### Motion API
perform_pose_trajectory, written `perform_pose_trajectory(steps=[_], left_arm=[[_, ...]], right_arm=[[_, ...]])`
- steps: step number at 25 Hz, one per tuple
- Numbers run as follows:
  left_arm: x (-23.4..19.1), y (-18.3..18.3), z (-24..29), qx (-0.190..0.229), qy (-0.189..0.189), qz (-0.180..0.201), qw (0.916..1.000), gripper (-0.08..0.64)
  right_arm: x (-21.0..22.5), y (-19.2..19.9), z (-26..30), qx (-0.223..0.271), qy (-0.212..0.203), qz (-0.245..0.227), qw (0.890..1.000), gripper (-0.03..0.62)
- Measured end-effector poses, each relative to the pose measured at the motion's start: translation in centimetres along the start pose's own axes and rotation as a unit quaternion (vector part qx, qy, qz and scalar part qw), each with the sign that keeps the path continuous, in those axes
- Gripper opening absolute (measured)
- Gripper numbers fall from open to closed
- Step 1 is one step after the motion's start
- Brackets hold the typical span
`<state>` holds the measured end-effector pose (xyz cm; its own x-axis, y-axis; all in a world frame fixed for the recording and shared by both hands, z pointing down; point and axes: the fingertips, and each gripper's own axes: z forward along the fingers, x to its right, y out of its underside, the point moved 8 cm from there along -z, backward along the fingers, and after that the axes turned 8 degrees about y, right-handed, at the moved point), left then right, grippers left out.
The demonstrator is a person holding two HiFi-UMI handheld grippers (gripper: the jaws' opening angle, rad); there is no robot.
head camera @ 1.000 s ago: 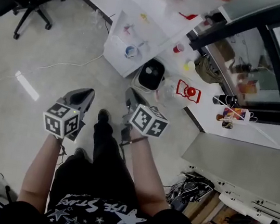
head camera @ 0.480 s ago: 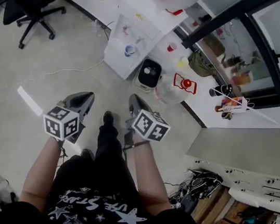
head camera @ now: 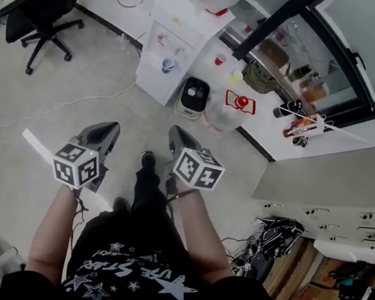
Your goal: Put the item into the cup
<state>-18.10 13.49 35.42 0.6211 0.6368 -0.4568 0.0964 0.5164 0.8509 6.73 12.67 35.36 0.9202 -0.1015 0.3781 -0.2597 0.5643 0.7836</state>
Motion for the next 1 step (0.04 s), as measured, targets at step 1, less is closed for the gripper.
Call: perform_pose_trajectory(steps=[1], left_arm=[[0.53, 0.18, -0.57, 0.002, 0.001, 0.002, 1.0000, 0.008]], right_arm=[[-0.34, 0.28, -0.72, 0.006, -0.002, -0.006, 1.000, 0.000]])
